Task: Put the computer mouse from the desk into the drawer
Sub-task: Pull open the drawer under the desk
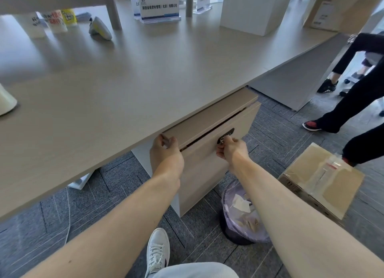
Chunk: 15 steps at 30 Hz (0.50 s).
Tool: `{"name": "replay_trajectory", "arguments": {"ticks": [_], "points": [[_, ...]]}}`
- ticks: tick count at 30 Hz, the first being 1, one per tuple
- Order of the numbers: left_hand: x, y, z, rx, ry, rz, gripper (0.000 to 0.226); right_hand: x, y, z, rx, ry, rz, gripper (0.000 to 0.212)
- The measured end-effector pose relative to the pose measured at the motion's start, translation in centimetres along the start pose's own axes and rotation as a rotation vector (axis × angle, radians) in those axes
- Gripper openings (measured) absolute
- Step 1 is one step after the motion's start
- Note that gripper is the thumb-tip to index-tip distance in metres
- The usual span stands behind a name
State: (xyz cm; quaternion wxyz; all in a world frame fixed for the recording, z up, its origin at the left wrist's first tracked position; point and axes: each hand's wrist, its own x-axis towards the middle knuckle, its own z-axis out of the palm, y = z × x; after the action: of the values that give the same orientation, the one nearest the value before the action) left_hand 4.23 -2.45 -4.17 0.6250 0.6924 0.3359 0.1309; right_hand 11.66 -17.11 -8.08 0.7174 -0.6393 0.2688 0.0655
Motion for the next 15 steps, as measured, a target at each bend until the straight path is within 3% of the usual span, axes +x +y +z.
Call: {"name": "replay_trajectory", "arguments": {"ticks": [8,15], "points": [[-0.7,0.8,-0.1,-0.031,-0.006,-0.054,0.030,-5.1,2.0,-9.1,-0.020,0.040,-0.073,0.022],[-0.5,0.6,0.3,-0.123,-0.016,-0.145,0.018,-8.1,3.3,-14.9,-0.034,0.105,-0.049,0.024]]}}
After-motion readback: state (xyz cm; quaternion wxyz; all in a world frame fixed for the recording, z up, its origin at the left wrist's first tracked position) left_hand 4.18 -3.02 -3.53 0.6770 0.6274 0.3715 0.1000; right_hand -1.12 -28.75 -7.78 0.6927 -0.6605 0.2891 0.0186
